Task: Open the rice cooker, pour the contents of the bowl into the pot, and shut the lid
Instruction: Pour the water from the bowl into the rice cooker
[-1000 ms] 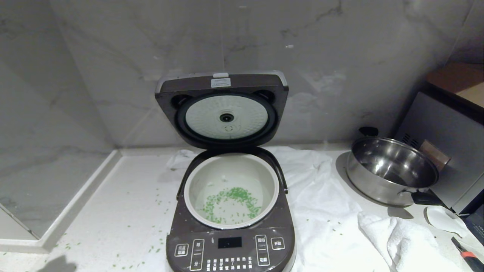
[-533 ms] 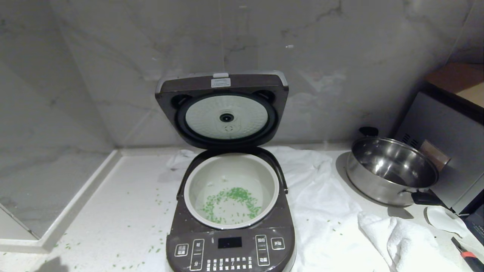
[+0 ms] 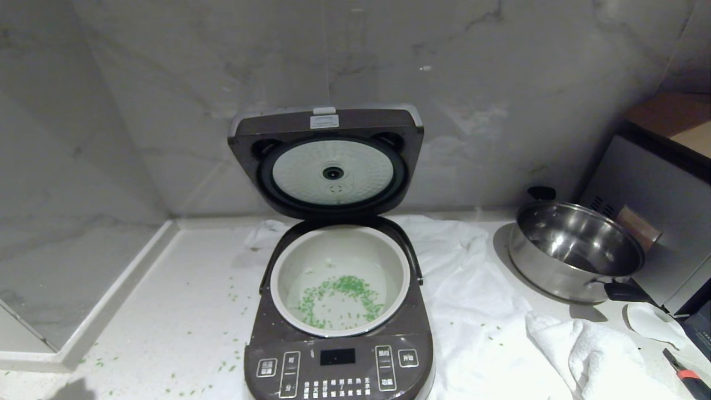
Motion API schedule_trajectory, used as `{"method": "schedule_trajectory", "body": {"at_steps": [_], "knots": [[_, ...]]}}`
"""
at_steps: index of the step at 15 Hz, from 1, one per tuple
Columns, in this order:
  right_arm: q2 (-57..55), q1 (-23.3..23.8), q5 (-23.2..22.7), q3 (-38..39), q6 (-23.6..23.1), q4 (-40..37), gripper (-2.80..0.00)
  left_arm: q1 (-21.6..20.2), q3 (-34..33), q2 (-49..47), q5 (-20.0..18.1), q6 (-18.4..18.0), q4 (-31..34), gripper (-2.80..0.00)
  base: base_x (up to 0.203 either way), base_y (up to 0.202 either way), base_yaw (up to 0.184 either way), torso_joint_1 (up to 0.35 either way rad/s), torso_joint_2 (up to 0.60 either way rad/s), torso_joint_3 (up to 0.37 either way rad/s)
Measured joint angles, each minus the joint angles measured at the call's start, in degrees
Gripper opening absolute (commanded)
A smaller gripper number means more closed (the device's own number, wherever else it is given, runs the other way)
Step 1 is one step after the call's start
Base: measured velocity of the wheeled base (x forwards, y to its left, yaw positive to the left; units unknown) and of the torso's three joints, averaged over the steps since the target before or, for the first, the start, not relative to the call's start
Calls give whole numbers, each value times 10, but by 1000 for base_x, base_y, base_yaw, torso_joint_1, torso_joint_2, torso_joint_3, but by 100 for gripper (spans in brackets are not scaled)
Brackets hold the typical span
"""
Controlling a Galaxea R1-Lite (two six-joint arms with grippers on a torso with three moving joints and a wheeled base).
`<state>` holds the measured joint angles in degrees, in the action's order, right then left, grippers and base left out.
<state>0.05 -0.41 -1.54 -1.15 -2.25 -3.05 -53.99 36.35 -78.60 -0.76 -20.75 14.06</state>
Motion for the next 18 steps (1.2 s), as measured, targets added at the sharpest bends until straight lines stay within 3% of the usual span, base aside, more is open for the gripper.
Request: {"method": "schedule_trajectory", "body": {"at_steps": [15,16,17,18], "knots": [[0,0,0,0,0,0,-280,-4,8,-48,-1,5,-3,-280,0,0,0,0,0,0],[0,0,0,0,0,0,-280,-9,11,-57,0,5,-3,-90,0,0,0,0,0,0],[0,0,0,0,0,0,-280,-16,15,-65,1,4,-3,0,0,0,0,0,0,0],[0,0,0,0,0,0,-280,-24,20,-73,1,2,-4,0,0,0,0,0,0,0]]}}
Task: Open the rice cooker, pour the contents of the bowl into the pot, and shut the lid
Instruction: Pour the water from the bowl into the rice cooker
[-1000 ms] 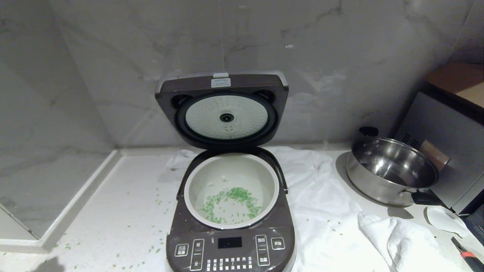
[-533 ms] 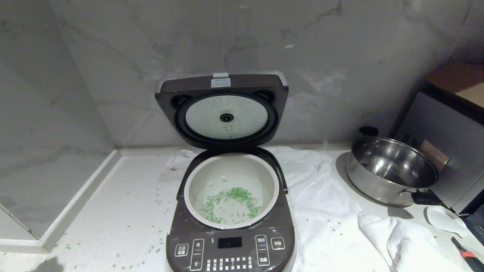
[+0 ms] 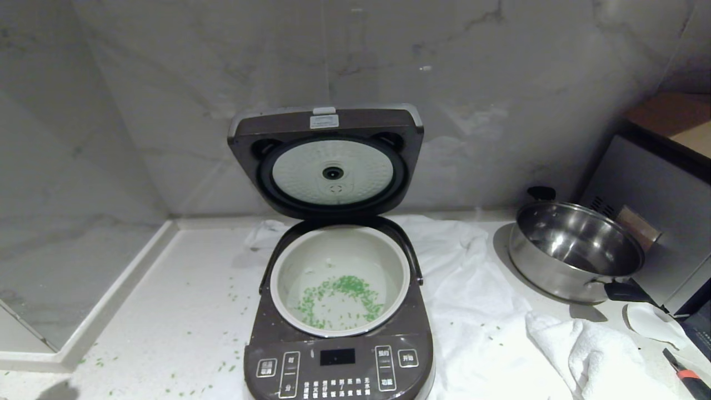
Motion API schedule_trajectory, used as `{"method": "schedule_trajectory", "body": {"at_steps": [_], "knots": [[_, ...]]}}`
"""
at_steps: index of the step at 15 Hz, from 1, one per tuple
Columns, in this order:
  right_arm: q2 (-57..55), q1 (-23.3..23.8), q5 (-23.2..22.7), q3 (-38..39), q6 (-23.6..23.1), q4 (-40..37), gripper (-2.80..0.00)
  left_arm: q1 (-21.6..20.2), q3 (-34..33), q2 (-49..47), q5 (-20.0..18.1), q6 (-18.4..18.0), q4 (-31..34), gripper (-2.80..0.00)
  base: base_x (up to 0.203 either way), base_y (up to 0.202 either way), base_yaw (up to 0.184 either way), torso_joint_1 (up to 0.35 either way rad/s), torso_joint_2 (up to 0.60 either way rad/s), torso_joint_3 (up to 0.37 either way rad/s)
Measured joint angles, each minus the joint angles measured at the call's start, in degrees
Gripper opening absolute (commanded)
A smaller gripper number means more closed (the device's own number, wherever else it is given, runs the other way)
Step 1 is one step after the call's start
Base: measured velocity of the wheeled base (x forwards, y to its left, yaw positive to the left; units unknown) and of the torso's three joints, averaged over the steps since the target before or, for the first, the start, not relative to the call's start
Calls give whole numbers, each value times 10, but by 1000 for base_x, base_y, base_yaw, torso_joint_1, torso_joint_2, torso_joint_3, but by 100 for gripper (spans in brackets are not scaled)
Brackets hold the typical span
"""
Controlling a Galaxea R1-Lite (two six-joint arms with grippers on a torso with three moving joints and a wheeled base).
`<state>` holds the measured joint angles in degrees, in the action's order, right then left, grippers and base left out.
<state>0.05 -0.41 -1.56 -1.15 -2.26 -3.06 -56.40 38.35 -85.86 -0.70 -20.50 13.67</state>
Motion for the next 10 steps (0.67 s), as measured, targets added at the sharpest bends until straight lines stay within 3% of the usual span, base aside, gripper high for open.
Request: {"method": "schedule_trajectory", "body": {"at_steps": [10], "knots": [[0,0,0,0,0,0,-280,-102,95,-138,-6,-39,-19,0,0,0,0,0,0,0]]}}
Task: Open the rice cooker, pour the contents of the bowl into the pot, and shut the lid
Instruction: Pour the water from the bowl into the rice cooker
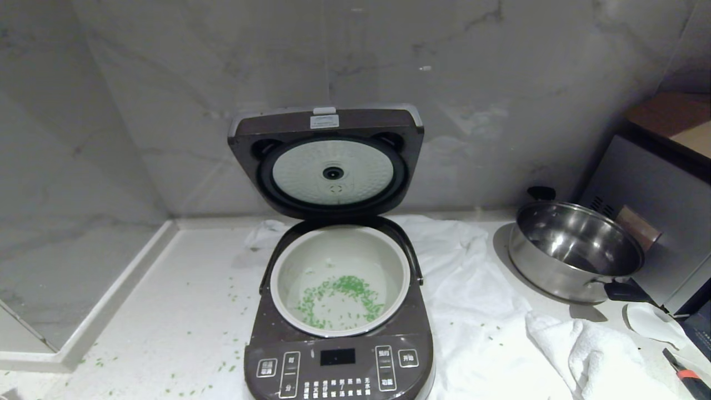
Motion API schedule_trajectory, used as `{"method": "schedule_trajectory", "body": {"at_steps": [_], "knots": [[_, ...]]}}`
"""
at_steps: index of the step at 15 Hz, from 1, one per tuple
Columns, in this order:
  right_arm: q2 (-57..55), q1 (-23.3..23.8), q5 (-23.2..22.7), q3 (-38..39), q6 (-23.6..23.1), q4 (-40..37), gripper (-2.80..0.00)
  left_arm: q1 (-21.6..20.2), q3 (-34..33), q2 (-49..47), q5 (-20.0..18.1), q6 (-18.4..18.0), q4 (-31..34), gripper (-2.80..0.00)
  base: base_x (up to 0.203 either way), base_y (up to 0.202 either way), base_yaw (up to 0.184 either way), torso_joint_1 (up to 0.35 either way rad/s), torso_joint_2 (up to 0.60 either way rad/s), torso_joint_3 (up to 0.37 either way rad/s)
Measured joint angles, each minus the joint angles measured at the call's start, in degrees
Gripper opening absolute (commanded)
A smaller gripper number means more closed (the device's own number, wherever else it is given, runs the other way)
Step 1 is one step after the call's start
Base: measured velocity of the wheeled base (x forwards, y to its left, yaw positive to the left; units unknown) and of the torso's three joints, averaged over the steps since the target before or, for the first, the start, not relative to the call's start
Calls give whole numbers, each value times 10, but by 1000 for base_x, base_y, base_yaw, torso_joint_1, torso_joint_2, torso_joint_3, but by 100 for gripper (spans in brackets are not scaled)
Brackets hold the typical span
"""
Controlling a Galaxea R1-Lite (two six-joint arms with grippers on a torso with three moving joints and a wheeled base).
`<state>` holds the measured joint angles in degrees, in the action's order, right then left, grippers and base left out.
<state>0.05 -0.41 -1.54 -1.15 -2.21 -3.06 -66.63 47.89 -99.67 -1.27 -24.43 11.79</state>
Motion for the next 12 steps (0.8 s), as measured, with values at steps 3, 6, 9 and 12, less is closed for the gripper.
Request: {"method": "schedule_trajectory", "body": {"at_steps": [3,6,9,12], "knots": [[0,0,0,0,0,0,-280,-42,26,-59,-9,-7,0,0,0,0,0,0,0,0],[0,0,0,0,-1,0,-280,-61,42,-106,-20,-5,0,0,0,0,0,0,0,0],[0,0,0,0,0,0,-280,-62,62,-138,-50,-1,2,0,0,0,0,0,0,0],[0,0,0,0,0,0,-280,-49,73,-159,-65,10,1,0,0,0,0,0,0,0]]}}
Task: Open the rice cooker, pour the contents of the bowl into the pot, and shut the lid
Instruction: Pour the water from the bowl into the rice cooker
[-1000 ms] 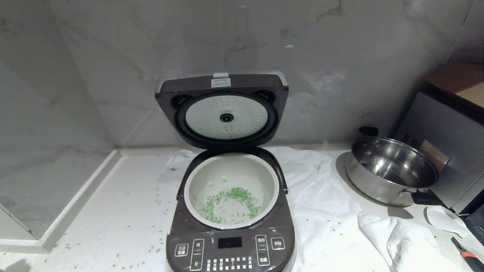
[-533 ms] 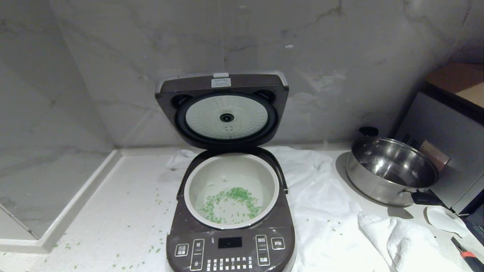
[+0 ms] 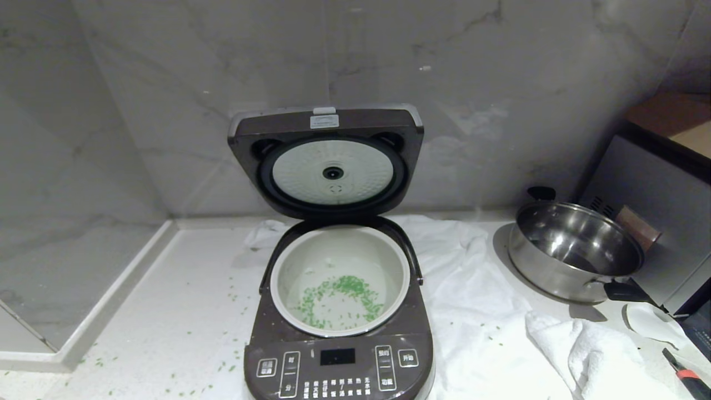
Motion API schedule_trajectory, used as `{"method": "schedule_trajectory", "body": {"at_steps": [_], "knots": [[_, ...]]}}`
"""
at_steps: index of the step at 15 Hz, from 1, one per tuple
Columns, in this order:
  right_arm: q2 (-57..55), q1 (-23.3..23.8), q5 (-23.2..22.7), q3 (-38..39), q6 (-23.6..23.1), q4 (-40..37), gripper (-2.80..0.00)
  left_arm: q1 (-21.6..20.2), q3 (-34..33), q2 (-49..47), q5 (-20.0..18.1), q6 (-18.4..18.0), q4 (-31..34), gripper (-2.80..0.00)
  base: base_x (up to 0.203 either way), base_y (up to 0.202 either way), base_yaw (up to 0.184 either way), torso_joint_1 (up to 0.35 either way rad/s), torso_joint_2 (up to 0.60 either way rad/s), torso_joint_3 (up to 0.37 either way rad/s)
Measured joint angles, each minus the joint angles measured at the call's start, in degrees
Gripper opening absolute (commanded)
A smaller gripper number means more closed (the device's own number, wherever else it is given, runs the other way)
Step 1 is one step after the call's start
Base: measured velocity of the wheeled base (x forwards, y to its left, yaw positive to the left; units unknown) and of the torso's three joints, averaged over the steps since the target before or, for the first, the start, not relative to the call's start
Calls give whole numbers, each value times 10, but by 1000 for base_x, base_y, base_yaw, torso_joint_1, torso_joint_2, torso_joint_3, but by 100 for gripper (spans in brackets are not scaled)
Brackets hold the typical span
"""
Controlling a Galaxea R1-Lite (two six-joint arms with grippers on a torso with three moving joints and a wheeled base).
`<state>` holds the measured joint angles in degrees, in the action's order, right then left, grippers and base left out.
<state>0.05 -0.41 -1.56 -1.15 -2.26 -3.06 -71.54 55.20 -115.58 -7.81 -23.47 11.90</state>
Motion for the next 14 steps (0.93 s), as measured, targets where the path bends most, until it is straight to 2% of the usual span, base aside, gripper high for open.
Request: {"method": "schedule_trajectory", "body": {"at_steps": [3,8,9,14], "knots": [[0,0,0,0,1,0,-280,6,35,-38,3,17,-1,0,0,0,0,0,0,0],[0,0,0,0,0,0,-280,9,45,-76,5,25,-1,0,0,0,0,0,0,0],[0,0,0,0,0,0,-280,11,48,-82,5,26,-2,-280,0,0,0,0,0,0],[0,0,0,0,0,0,-280,12,54,-114,4,27,-4,-280,0,0,0,0,0,0]]}}
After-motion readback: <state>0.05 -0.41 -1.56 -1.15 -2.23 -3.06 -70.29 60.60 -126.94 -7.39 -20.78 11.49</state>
